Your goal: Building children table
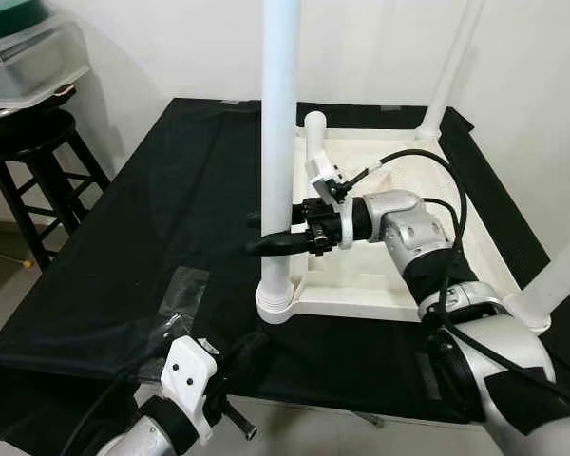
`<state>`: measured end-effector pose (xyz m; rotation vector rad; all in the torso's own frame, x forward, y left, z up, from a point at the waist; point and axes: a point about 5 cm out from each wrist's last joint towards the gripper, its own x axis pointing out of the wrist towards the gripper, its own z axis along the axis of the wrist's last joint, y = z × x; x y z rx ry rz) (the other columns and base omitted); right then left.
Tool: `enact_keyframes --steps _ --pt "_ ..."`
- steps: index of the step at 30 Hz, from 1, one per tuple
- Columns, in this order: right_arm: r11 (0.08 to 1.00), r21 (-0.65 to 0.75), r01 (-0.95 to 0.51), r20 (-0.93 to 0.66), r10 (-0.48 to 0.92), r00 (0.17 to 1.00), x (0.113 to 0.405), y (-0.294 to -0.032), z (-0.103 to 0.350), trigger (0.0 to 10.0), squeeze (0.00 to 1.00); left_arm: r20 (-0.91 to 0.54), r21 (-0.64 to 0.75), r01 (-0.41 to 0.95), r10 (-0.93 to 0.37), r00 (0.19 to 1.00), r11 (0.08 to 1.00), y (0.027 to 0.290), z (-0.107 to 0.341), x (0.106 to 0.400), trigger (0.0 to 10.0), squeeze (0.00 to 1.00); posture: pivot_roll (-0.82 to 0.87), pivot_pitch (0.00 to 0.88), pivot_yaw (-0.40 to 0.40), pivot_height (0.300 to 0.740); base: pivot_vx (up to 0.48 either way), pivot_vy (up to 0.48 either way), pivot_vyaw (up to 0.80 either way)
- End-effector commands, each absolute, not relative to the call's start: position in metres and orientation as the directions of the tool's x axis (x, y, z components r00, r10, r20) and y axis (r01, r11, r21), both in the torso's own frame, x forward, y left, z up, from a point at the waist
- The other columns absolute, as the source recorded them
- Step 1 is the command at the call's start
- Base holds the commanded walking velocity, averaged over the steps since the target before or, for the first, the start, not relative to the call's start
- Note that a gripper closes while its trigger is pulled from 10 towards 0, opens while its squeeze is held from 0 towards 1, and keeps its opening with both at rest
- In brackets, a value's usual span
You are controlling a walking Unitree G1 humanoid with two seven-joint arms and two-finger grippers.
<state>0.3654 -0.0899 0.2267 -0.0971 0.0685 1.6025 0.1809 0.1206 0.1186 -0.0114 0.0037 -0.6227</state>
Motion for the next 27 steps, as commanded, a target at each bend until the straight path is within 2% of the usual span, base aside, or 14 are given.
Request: enact_keyframes --steps 1,2,4,5,6,9,10,11,14,18,26,27 --pt "0.021 0.027 -0.999 -0.079 0.997 0.018 0.365 -0.095 0.212 0.0 0.00 -0.006 -0.010 0.587 -0.587 0.809 0.809 0.118 0.118 0.179 10.0 0.00 0.08 0.072 -0.007 0.740 0.000 0.000 0.00" --pt "0.097 0.007 -0.995 -0.075 0.993 0.096 0.364 -0.098 0.205 0.0 0.00 -0.005 -0.012 0.588 -0.588 0.809 0.809 0.118 0.118 0.178 10.0 0.00 0.08 0.075 -0.008 0.740 0.000 0.000 0.00" --pt "0.097 0.007 -0.995 -0.075 0.993 0.096 0.364 -0.098 0.205 0.0 0.00 -0.005 -0.012 0.588 -0.588 0.809 0.809 0.118 0.118 0.178 10.0 0.00 0.08 0.075 -0.008 0.740 0.000 0.000 0.00" --pt "0.148 -0.008 -0.989 -0.071 0.986 0.148 0.364 -0.099 0.201 0.0 0.00 -0.004 -0.012 0.588 -0.588 0.809 0.809 0.118 0.119 0.178 10.0 0.00 0.08 0.075 -0.008 0.740 0.000 0.000 0.00" --pt "0.456 -0.011 -0.890 -0.015 0.890 0.456 0.368 -0.088 0.190 0.0 0.00 -0.005 -0.013 0.589 -0.589 0.808 0.808 0.119 0.119 0.177 10.0 0.00 0.08 0.088 -0.032 0.740 0.000 0.000 0.00" --pt "0.456 -0.011 -0.890 -0.015 0.890 0.456 0.368 -0.088 0.190 0.0 0.00 -0.005 -0.013 0.589 -0.589 0.808 0.808 0.119 0.119 0.177 10.0 0.00 0.08 0.088 -0.032 0.740 0.000 0.000 0.00" --pt "0.606 -0.014 -0.795 -0.043 0.794 0.606 0.347 -0.070 0.168 0.0 0.00 -0.004 -0.013 0.589 -0.589 0.808 0.808 0.120 0.120 0.177 10.0 0.00 0.06 0.105 -0.012 0.740 0.000 0.000 0.00" --pt "0.688 0.011 -0.725 -0.009 0.726 0.688 0.333 -0.060 0.162 0.0 0.00 -0.006 -0.014 0.591 -0.591 0.807 0.807 0.122 0.119 0.178 10.0 0.00 0.04 0.079 0.009 0.740 0.000 0.000 0.00" --pt "0.722 0.031 -0.691 0.013 0.691 0.723 0.324 -0.056 0.161 0.0 0.00 -0.008 -0.015 0.592 -0.592 0.806 0.806 0.123 0.119 0.179 10.0 0.00 0.04 0.076 0.007 0.740 0.000 0.000 0.00" --pt "0.681 0.024 -0.732 -0.017 0.732 0.681 0.319 -0.046 0.152 0.0 0.00 -0.008 -0.017 0.598 -0.599 0.801 0.801 0.123 0.118 0.182 10.0 0.00 0.05 0.078 -0.007 0.740 0.000 0.000 0.00" --pt "0.679 0.032 -0.734 -0.026 0.735 0.678 0.319 -0.046 0.150 0.0 0.00 -0.002 -0.013 0.587 -0.587 0.810 0.810 0.124 0.118 0.183 10.0 0.00 0.05 0.075 -0.012 0.740 0.000 0.000 0.00" --pt "0.686 0.042 -0.726 -0.024 0.727 0.686 0.319 -0.046 0.151 10.0 0.00 0.000 -0.013 0.586 -0.586 0.811 0.811 0.124 0.119 0.183 10.0 0.00 0.05 0.074 -0.011 0.740 0.000 0.000 0.00"
